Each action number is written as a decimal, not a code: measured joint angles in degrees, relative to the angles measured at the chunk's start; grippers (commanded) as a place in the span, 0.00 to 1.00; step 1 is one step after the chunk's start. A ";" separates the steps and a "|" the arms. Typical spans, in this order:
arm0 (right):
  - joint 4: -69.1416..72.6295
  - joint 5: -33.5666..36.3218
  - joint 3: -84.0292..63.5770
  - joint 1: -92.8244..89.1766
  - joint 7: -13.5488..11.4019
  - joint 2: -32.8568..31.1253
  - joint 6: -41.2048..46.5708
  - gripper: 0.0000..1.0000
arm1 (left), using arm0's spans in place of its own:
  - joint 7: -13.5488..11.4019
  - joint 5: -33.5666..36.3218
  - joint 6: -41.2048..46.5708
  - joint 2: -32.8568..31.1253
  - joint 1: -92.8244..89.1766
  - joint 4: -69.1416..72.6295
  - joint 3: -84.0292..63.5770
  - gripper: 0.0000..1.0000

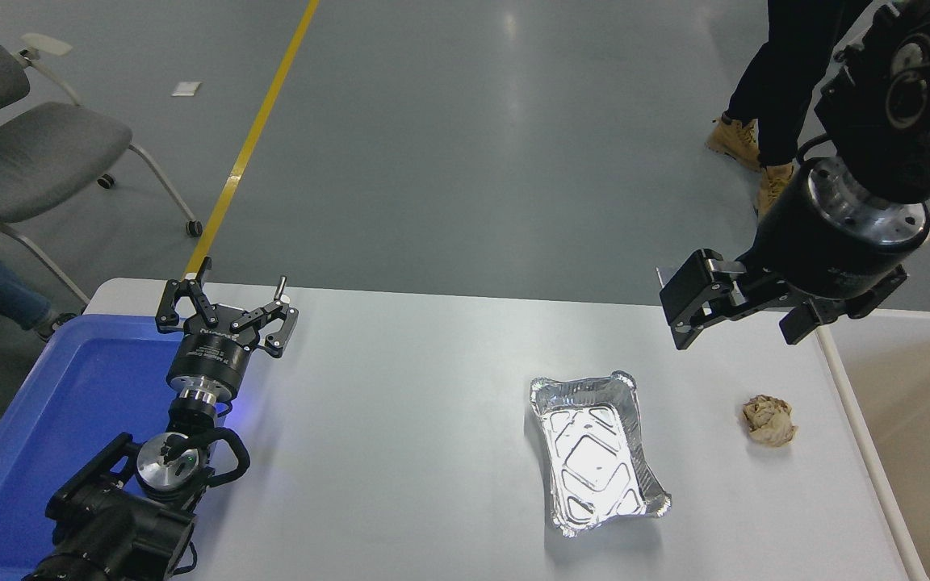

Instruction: Pick up foil plate and place in dustbin

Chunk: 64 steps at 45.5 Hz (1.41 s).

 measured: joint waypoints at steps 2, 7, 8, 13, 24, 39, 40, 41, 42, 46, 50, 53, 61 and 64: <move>0.00 0.00 0.02 0.00 0.00 0.03 0.00 1.00 | 0.00 0.00 0.00 0.00 0.00 0.00 0.00 0.99; -0.05 0.00 0.04 -0.17 0.00 0.08 0.00 1.00 | -0.01 -0.01 0.00 -0.03 0.00 0.00 -0.06 0.99; -0.05 0.00 0.05 -0.19 0.00 0.09 0.00 1.00 | -0.01 -0.02 0.00 -0.04 0.00 0.00 -0.07 0.99; -0.07 -0.08 0.07 -0.36 0.00 0.10 0.00 1.00 | -0.08 -0.05 0.00 -0.06 0.00 0.00 -0.13 0.99; -0.20 -0.12 0.32 -0.53 0.00 0.12 0.00 1.00 | -0.09 -0.08 0.00 -0.03 0.00 0.00 -0.07 0.99; -0.91 -0.06 0.98 -1.82 0.00 0.58 0.00 1.00 | -0.04 -0.09 0.00 0.00 0.00 0.00 -0.02 0.99; -1.00 -0.04 1.01 -2.03 0.00 0.61 0.00 1.00 | -0.04 -0.09 0.00 0.00 0.00 0.00 -0.02 0.99; -1.07 -0.04 1.03 -2.17 0.00 0.64 0.00 1.00 | -0.04 -0.09 -0.01 0.00 0.00 0.00 -0.02 0.99; -1.12 -0.03 1.05 -2.30 0.00 0.66 -0.02 1.00 | -0.04 -0.09 -0.01 0.00 0.00 0.00 -0.02 0.99; -1.32 0.00 1.11 -3.09 0.00 0.77 -0.59 1.00 | -0.04 -0.09 -0.01 0.00 0.00 0.00 -0.01 0.99; -1.45 0.01 1.17 -4.22 -0.06 1.07 -2.05 1.00 | -0.04 -0.09 -0.01 0.00 0.00 0.00 -0.01 0.99; -1.59 0.01 1.21 -5.35 -0.06 1.45 -3.53 1.00 | -0.04 -0.09 -0.01 0.00 0.00 0.00 -0.01 0.99; -1.69 -0.28 1.64 -9.34 -0.05 2.51 -8.25 1.00 | -0.04 -0.09 -0.01 0.00 0.00 0.00 -0.01 0.99; -1.72 -0.74 1.77 -11.26 -0.06 2.79 -9.98 1.00 | -0.04 -0.09 -0.01 0.00 -0.01 -0.01 -0.01 0.99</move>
